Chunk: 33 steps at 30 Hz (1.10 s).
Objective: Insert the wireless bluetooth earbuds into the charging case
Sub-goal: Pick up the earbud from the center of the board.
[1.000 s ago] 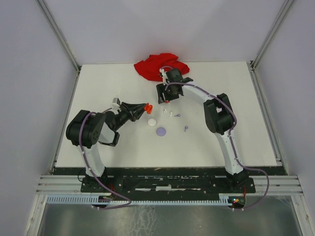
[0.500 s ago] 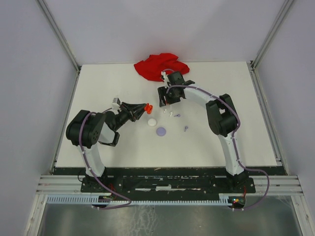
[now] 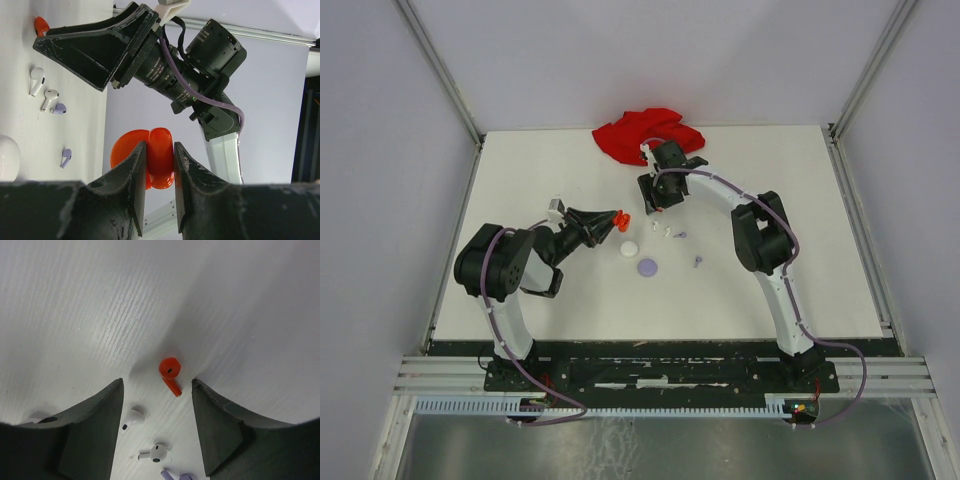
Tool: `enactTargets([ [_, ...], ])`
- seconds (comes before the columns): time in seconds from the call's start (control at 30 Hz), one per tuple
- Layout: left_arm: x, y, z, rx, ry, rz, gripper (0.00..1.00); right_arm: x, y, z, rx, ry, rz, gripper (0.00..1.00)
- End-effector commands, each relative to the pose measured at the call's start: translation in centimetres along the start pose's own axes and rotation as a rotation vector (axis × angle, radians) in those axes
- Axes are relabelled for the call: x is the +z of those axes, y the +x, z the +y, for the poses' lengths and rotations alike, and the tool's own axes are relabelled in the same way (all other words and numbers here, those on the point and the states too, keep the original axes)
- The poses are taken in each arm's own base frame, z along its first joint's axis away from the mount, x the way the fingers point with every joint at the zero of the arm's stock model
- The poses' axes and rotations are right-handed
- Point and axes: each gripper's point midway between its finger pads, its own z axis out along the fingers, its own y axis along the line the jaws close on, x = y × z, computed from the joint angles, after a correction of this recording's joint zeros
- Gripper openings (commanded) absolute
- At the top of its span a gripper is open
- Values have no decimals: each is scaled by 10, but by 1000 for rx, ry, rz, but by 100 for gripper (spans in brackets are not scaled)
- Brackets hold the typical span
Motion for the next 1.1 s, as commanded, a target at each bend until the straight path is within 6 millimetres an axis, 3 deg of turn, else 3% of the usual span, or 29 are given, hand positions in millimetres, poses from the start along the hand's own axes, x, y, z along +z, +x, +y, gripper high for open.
enactTargets([
  [0.0, -2, 5, -30, 44, 118, 26, 3, 1, -8, -5, -46, 48, 0, 64],
  [1.07, -3, 0, -26, 27, 123, 29, 3, 14, -6, -7, -124, 151, 32, 45],
])
